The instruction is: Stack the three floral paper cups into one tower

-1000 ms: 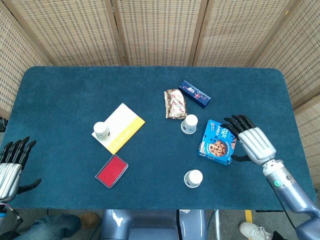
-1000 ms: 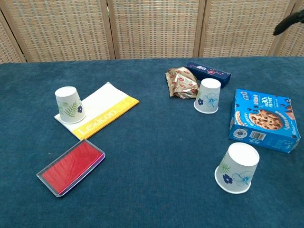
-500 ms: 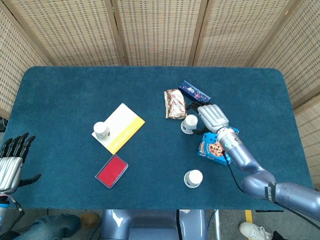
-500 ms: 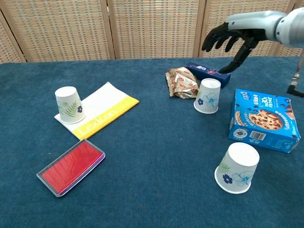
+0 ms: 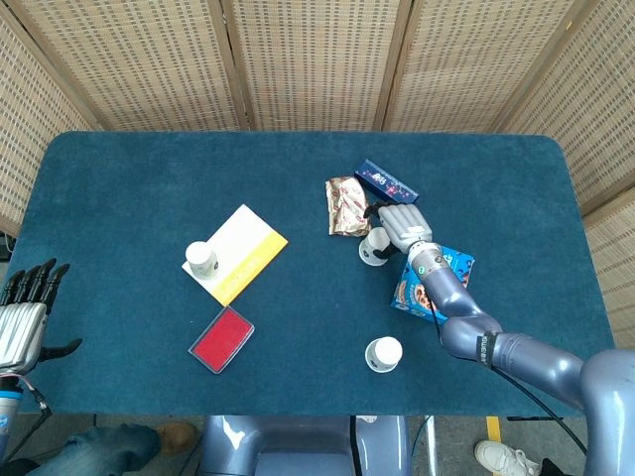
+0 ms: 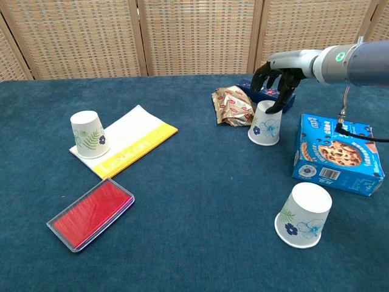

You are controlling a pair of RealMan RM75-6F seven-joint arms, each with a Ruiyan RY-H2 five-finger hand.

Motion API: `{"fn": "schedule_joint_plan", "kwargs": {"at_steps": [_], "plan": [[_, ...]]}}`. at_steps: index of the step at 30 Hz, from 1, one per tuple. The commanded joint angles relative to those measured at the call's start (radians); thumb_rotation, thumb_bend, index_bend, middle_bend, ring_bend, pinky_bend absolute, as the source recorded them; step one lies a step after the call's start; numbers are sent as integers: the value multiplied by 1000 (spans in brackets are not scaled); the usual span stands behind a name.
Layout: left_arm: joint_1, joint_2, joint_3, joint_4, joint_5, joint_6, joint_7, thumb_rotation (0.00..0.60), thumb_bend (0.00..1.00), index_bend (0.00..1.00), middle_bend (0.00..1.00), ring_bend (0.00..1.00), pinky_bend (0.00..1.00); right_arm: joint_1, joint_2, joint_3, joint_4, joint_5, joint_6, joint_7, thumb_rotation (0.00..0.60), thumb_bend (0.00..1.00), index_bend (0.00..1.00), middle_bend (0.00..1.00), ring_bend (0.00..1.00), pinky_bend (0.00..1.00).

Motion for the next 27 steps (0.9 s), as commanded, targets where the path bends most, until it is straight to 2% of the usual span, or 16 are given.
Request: {"fn": "schedule_joint_plan", "kwargs": {"at_steps": [1, 6, 11, 16, 21, 25, 27], "plan": [[-3, 1, 2, 2, -3, -5, -2, 600, 0, 0, 0, 0, 0, 12, -14, -22, 26, 32, -18, -17, 600, 385, 318, 321, 246, 290], [-7, 2, 2, 4, -7, -6, -6, 600, 0, 0, 0, 0, 0, 20, -25, -30, 43, 49, -14, -21, 600, 403, 338, 381, 300, 334], [-9, 3, 3, 3, -12, -6, -8, 600, 0, 0, 0, 0, 0, 23, -42, -30, 62, 53, -2, -15, 600, 454, 431, 478, 387, 373], [-12, 3, 8, 2, -11, -7, -5, 600, 0, 0, 0, 0, 0, 15, -29, -25, 35, 26, 6, 8, 600, 466, 446, 485, 396, 381], [-13, 4, 12, -1, -6, -3, -5, 600, 0, 0, 0, 0, 0, -7, 42, -7, -77, -48, 44, 39, 600, 475, 448, 488, 399, 381], [-11, 5, 18, -5, 7, 2, -7, 600, 0, 0, 0, 0, 0, -54, 171, 17, -276, -160, 103, 84, 600, 477, 449, 488, 400, 381], [-8, 8, 24, -11, 23, 11, -12, 600, 0, 0, 0, 0, 0, -97, 271, 20, -426, -243, 139, 112, 600, 477, 449, 488, 401, 381]]}}
